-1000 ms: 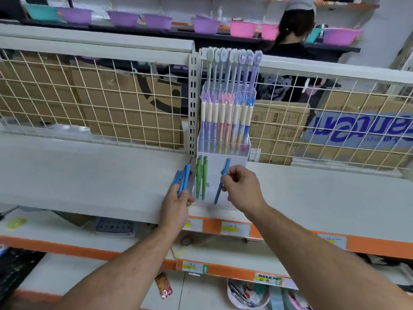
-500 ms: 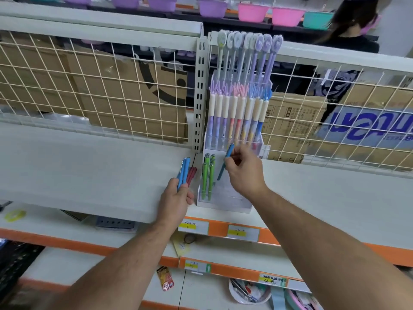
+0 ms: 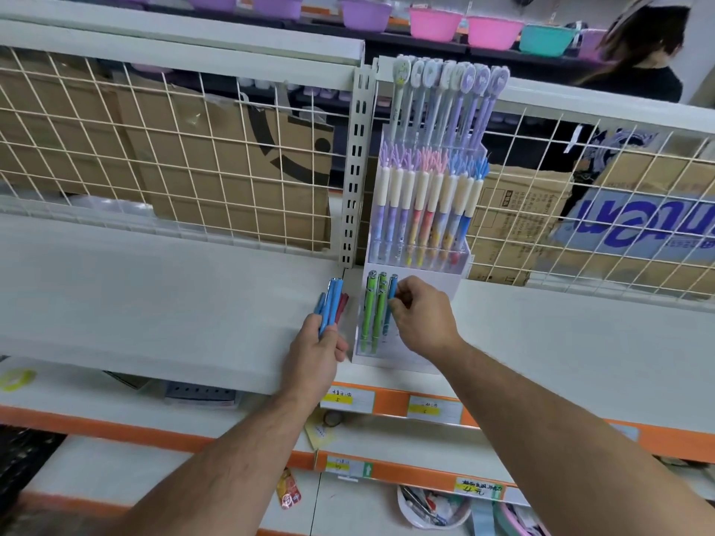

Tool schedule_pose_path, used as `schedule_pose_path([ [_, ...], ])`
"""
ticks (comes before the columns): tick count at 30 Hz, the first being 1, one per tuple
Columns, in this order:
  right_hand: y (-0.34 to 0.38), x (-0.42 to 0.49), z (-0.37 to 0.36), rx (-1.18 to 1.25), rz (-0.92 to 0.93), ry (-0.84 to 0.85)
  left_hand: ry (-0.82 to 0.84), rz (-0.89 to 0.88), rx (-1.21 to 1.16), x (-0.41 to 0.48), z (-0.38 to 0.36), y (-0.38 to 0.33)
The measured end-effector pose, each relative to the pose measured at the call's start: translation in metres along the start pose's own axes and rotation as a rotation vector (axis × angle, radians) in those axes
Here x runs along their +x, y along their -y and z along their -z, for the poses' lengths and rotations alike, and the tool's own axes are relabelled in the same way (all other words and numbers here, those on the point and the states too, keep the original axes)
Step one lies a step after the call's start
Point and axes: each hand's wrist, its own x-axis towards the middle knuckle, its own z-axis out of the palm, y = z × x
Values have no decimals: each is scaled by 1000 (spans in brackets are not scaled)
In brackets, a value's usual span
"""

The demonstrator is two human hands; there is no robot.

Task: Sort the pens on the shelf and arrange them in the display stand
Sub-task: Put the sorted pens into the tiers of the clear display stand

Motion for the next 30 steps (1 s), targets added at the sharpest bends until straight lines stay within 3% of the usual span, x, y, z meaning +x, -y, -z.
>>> schedule_pose_path([
  [18,-4,-11,1,15,-34,-33,26,-8,-72,-6,1,-8],
  [24,3,-30,7,104,-61,-139,-24,-21,-153,-19,5,-17],
  [30,28,-59,-9,322,41,57,13,-94,-202,-39,3,-24],
])
